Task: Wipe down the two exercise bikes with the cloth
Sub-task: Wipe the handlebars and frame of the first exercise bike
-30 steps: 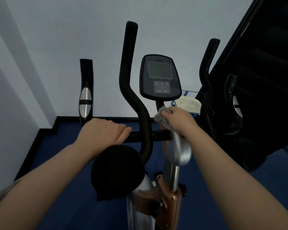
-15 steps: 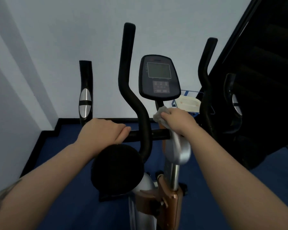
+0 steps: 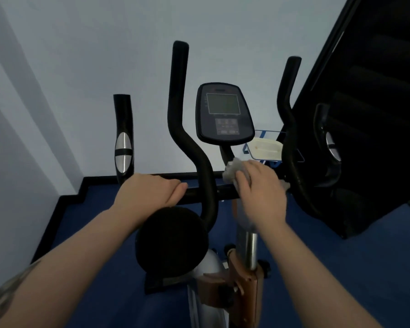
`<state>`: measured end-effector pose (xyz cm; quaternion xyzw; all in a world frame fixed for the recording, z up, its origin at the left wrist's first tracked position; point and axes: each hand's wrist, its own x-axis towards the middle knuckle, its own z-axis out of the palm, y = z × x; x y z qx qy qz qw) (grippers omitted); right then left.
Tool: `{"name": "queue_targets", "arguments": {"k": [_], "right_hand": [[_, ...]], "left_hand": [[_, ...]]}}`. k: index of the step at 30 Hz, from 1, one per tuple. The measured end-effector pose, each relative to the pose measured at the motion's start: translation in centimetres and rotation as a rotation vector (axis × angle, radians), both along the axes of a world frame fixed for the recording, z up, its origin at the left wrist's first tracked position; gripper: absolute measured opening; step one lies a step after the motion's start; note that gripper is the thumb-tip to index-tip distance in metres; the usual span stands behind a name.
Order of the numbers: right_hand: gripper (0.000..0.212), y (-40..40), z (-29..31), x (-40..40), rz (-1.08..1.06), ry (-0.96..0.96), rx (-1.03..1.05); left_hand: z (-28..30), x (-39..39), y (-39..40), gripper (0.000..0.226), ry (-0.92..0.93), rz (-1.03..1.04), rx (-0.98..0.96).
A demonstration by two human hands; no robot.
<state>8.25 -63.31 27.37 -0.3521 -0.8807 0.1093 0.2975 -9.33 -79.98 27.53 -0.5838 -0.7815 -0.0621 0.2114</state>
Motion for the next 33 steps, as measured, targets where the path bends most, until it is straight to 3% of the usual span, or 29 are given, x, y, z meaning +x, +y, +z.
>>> {"name": "queue_targets", "arguments": {"k": [3, 5, 9, 13, 15, 18, 21, 25, 28, 30, 33], "right_hand": [[0.043, -5.4, -4.2, 3.6, -0.042, 0.362, -0.061], [0.047, -6.0, -5.1, 4.0, -0.085, 0.431, -0.123], [0.037, -1.7, -1.2, 1.3, 0.008, 0.185, -0.004], [0.024, 2.7, 2.5, -2.0, 0.094, -0.142, -0.270], [0.024, 2.3, 2.1, -1.8, 0.067, -0.123, -0.246], [0.023, -1.3, -0.8, 0.7, -0.016, 0.037, 0.084], [0.027, -2.3, -2.0, 1.4, -0.045, 0.135, 0.227], [0.026, 1.0, 1.1, -1.7, -0.033, -0.163, -0.007], [0.026, 2.8, 2.9, -3.1, -0.031, -0.220, -0.244], [0.026, 1.7, 1.9, -1.7, -0.039, -0.114, -0.129], [0.031, -3.6, -2.6, 2.0, -0.058, 0.201, 0.121]], "left_hand": [[0.3, -0.3, 0.2, 0.039, 0.079, -0.011, 0.022], [0.4, -0.2, 0.3, 0.034, 0.090, -0.077, 0.006], [0.2, -0.3, 0.3, 0.037, 0.084, -0.065, -0.001], [0.2, 0.0, 0.0, 0.046, 0.051, 0.008, 0.023], [0.0, 0.0, -0.1, 0.048, 0.013, 0.006, 0.028], [0.2, 0.1, -0.2, 0.046, 0.043, -0.005, 0.001], [0.6, 0.3, -0.1, 0.050, 0.046, 0.023, 0.012], [0.2, 0.2, 0.0, 0.055, -0.021, 0.035, 0.003], [0.3, 0.1, 0.1, 0.056, -0.050, 0.066, -0.059], [0.3, -0.1, 0.0, 0.056, -0.052, 0.052, -0.090], [0.4, 0.0, -0.1, 0.039, 0.034, 0.000, -0.073]]}}
